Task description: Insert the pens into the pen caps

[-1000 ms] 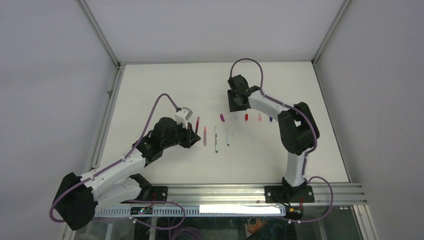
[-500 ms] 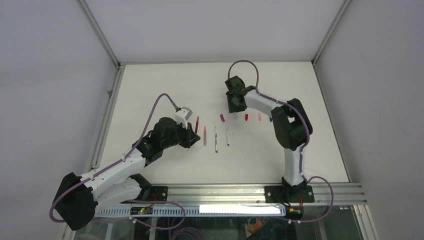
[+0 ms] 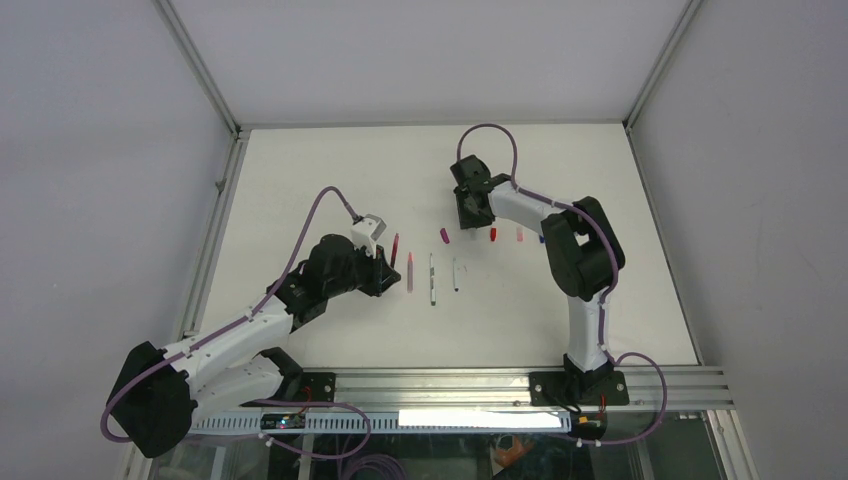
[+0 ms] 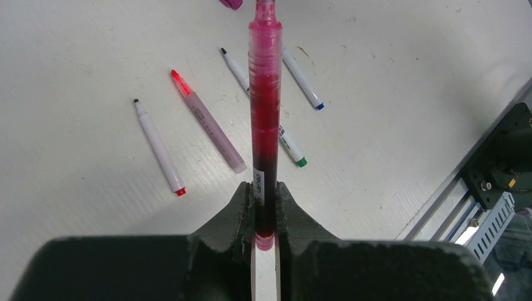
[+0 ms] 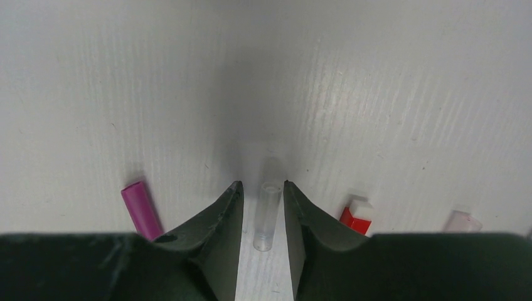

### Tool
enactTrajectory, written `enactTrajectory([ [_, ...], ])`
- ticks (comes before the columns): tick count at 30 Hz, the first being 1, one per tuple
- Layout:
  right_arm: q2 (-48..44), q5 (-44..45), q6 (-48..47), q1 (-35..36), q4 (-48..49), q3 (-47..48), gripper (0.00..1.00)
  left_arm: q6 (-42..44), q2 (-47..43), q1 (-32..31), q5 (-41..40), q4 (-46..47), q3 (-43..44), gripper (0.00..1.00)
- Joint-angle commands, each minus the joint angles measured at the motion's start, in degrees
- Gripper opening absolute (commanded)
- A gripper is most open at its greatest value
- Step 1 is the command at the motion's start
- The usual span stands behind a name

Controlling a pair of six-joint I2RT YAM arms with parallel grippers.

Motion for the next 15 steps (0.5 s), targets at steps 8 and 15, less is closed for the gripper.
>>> enactTrajectory([
  [8, 0.3, 0.1, 0.1, 0.1, 0.6, -1.5, 0.22, 1.1, 0.4, -0.3, 0.2, 1.4, 0.3, 0.00],
  [15, 0.5, -0.3, -0.1, 0.1, 0.0, -0.8, 0.00, 1.1, 0.9, -0.2, -0.2, 1.5, 0.3, 0.00],
])
